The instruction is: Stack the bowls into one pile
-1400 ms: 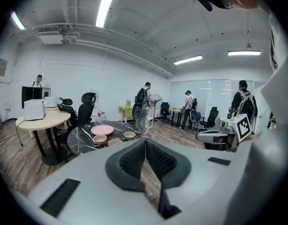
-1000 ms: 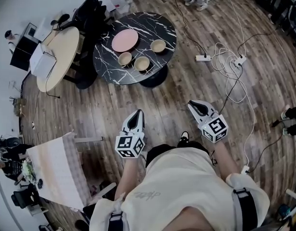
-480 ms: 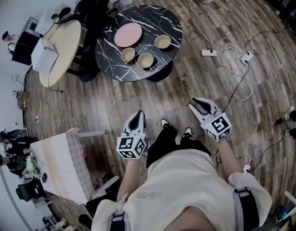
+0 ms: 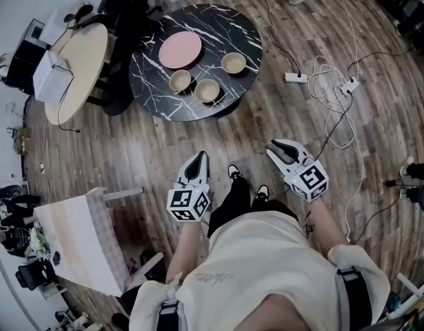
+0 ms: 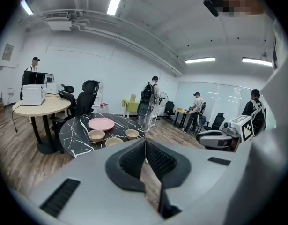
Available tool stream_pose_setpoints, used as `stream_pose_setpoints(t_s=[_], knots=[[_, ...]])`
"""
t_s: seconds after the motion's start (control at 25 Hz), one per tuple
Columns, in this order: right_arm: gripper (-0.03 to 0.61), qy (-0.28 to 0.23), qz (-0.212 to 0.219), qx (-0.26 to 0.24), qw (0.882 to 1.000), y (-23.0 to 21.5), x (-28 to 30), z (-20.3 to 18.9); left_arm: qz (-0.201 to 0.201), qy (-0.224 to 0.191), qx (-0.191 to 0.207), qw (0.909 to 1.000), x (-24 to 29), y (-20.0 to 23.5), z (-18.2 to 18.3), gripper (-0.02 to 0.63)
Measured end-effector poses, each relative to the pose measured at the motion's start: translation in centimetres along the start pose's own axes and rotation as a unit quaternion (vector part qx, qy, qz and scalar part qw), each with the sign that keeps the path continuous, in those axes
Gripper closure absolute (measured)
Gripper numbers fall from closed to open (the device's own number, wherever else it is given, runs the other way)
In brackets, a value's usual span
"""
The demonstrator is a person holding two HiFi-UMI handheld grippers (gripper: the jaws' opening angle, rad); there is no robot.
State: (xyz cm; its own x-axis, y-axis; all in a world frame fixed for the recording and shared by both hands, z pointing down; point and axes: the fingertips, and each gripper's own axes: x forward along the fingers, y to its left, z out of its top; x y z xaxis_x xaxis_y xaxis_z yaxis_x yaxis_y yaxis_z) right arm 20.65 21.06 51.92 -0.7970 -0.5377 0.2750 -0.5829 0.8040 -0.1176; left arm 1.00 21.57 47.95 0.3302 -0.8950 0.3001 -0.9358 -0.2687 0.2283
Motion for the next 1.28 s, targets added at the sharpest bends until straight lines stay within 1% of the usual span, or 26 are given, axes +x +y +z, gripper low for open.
stream_pose_setpoints(t_s=[0.2,0.44,0.6,0.84,0.96,1.08,1.28], knots=[[0.482,0.000,0.002,-0.019,1.000,-1.4,3.5,2.3,-0.003,-0.013,0.004,0.9999,2.0,2.5,2.1,0.594],[0.480,-0.002,-0.008,-0.032,0.999,-2.3,7.8,5.5,-0.006,-0.021,-0.001,0.9998,4.6,7.1,4.2,0.594],[0.480,0.005,-0.024,-0.031,0.999,-2.9,10.5,6.2,-0.021,-0.027,0.004,0.9994,6.4,9.5,5.5,0.594],[0.480,0.009,-0.042,-0.032,0.999,-3.4,14.6,7.1,-0.043,-0.025,0.015,0.9986,9.2,13.2,6.3,0.594],[0.480,0.016,-0.045,-0.029,0.998,-3.3,16.1,7.7,-0.045,-0.026,0.011,0.9986,10.2,14.7,6.8,0.594],[0.482,0.025,-0.039,-0.031,0.998,-3.1,17.2,7.9,-0.042,-0.029,0.006,0.9987,10.4,15.6,7.2,0.594],[0.480,0.029,-0.033,-0.032,0.999,-3.3,18.6,7.5,-0.034,-0.011,0.006,0.9994,10.7,16.6,6.4,0.594]])
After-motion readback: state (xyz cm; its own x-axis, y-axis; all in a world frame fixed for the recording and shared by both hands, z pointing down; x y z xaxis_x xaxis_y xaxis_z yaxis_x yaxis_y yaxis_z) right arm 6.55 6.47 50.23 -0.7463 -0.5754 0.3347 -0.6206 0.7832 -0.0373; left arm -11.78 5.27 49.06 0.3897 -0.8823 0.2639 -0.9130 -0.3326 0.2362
